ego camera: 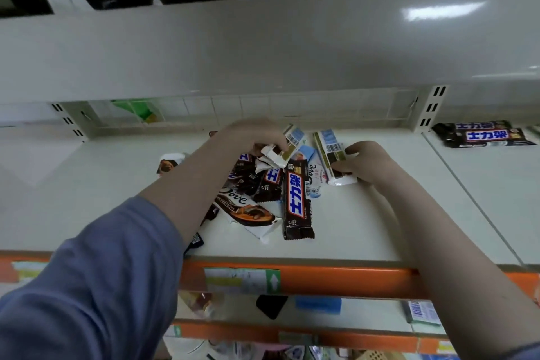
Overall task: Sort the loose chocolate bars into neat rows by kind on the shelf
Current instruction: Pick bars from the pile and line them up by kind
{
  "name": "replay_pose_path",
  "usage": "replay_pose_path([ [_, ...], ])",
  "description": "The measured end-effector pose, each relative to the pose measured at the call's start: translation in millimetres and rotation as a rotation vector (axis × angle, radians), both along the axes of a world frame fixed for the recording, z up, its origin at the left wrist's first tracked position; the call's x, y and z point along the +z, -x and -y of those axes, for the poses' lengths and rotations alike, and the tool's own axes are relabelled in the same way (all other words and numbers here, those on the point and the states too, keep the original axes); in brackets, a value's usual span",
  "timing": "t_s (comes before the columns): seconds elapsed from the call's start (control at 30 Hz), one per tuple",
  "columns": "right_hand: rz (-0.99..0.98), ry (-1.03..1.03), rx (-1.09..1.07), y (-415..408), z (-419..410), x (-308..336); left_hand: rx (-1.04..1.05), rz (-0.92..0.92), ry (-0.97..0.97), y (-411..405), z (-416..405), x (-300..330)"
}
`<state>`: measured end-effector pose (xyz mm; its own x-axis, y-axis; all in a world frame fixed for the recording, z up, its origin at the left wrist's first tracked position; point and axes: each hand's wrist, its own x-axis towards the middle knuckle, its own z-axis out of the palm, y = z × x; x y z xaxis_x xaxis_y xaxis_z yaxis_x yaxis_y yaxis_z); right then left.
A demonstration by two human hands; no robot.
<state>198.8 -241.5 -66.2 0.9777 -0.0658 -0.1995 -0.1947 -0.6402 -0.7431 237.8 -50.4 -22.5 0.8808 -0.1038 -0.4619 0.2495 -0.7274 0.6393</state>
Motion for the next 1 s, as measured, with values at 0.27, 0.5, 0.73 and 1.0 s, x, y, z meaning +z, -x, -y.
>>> replay_pose_path([
  [0.27,0.030,-0.008,0.000,16.3,8.5,-4.4,-0.118,0.108,-0.309,4.1,25.7,7.5],
  [0.5,0.060,0.000,-0.062,28.9,14.9,-6.6,-0.126,0.037,-0.298,7.6,41.8,5.9],
  [0.73,0.110,0.004,-0.170,42.9,28.4,-3.4,-0.118,0.208,-0.418,16.7,55.2,-6.5],
  [1.0,0.315,-0.036,-0.248,87.5,56.0,2.4,0.209,-0.018,0.542,55.5,39.0,12.2],
])
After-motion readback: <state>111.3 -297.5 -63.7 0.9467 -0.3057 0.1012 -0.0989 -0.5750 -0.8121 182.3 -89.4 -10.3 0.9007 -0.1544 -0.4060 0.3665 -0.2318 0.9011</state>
